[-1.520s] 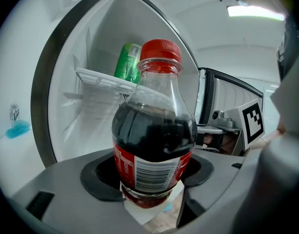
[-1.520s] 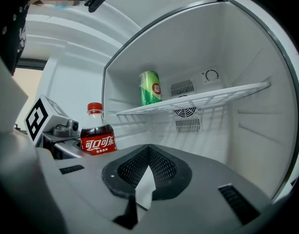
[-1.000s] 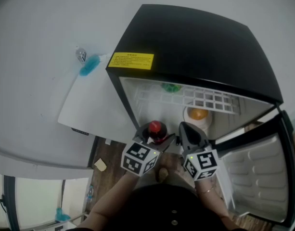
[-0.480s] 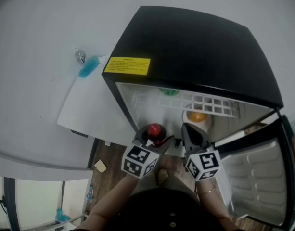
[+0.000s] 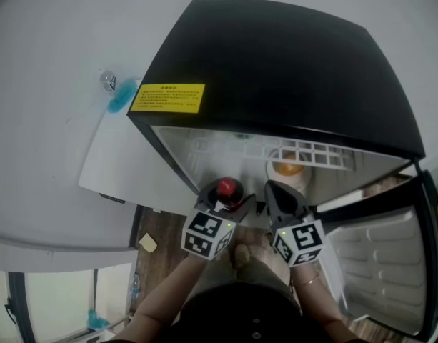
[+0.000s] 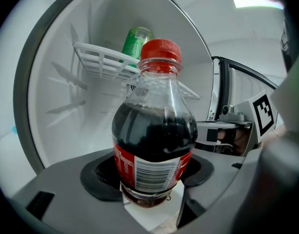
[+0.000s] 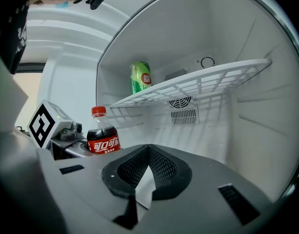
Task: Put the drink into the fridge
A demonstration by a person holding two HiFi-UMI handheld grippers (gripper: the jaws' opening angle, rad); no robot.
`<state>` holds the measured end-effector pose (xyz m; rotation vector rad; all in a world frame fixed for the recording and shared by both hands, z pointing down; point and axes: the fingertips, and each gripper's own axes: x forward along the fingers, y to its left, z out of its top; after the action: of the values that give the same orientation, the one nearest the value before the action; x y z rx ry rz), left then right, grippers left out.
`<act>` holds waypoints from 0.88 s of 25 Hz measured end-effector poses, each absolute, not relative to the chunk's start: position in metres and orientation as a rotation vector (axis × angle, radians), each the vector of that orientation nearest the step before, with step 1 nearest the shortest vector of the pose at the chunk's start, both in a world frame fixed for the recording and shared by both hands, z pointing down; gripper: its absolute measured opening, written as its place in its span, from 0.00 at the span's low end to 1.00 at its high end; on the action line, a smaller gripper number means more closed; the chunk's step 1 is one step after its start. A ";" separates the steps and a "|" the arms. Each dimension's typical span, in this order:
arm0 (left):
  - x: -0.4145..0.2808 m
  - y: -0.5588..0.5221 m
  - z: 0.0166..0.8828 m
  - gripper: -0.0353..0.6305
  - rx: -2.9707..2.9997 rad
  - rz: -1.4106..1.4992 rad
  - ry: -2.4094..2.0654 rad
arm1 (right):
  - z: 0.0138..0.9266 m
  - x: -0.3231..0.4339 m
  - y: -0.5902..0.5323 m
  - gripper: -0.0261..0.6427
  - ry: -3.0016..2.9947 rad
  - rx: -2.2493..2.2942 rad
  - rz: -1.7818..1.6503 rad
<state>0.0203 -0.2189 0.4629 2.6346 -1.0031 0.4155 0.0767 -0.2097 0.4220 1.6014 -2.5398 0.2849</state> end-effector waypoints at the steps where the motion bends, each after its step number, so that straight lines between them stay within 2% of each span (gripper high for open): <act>1: 0.021 -0.220 0.465 0.53 2.633 0.418 -1.004 | 0.424 0.076 -0.211 0.05 -2.538 1.599 0.288; 22: 0.033 -0.262 0.507 0.53 2.620 0.456 -1.095 | 0.476 0.077 -0.236 0.05 -2.504 1.578 0.395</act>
<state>0.0328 -0.2621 0.5073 2.6201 -1.0953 0.4560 0.0766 -0.2355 0.4764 1.5781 -2.5037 0.3950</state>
